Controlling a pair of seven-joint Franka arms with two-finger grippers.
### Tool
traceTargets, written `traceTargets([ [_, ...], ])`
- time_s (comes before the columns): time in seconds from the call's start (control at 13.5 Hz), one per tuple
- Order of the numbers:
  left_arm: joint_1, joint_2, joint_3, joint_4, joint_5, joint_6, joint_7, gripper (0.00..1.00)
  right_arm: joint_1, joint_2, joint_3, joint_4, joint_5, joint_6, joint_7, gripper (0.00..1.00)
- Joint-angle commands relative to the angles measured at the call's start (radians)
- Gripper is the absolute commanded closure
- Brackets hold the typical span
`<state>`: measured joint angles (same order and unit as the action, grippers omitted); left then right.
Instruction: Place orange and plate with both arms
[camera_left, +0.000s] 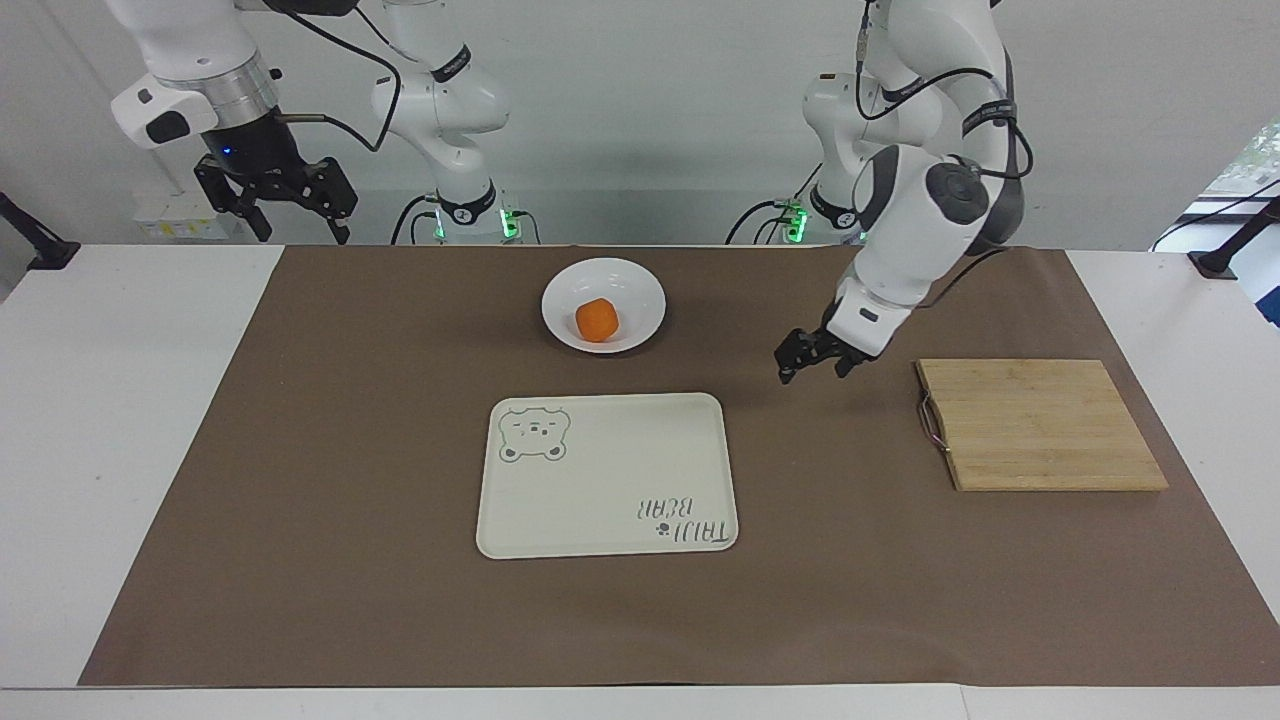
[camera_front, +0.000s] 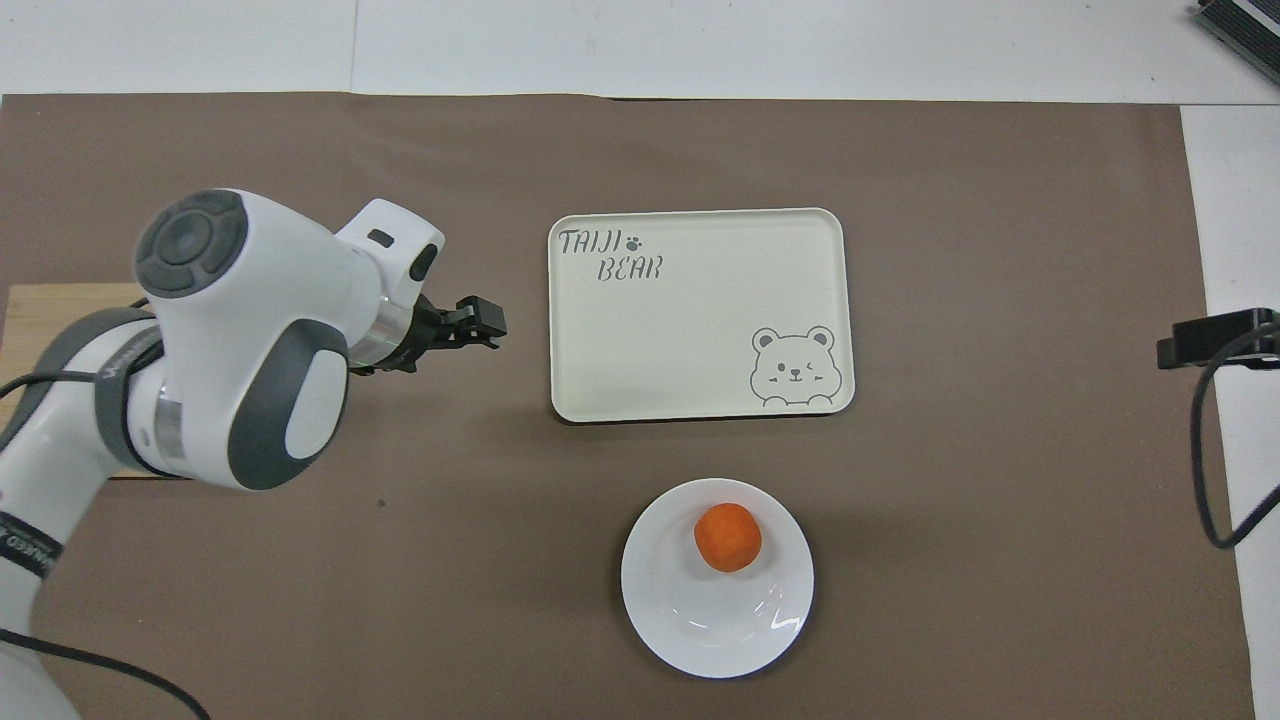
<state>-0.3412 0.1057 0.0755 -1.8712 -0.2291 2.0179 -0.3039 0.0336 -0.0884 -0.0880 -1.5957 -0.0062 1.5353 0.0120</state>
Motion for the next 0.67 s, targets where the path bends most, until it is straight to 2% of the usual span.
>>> traceTargets([
  [0.0, 0.091, -0.049, -0.013, 0.001, 0.028, -0.05, 0.13, 0.0, 0.0, 0.007, 0.001, 0.019, -0.004, -0.02, -0.009, 0.0],
  [0.37, 0.241, -0.078, -0.013, 0.086, 0.065, -0.229, 0.359, 0.0, 0.0, 0.007, 0.001, 0.019, -0.004, -0.02, -0.009, 0.0],
  [0.59, 0.245, -0.081, -0.017, 0.145, 0.172, -0.287, 0.37, 0.0, 0.0, 0.007, 0.001, 0.019, -0.004, -0.02, -0.009, 0.0],
])
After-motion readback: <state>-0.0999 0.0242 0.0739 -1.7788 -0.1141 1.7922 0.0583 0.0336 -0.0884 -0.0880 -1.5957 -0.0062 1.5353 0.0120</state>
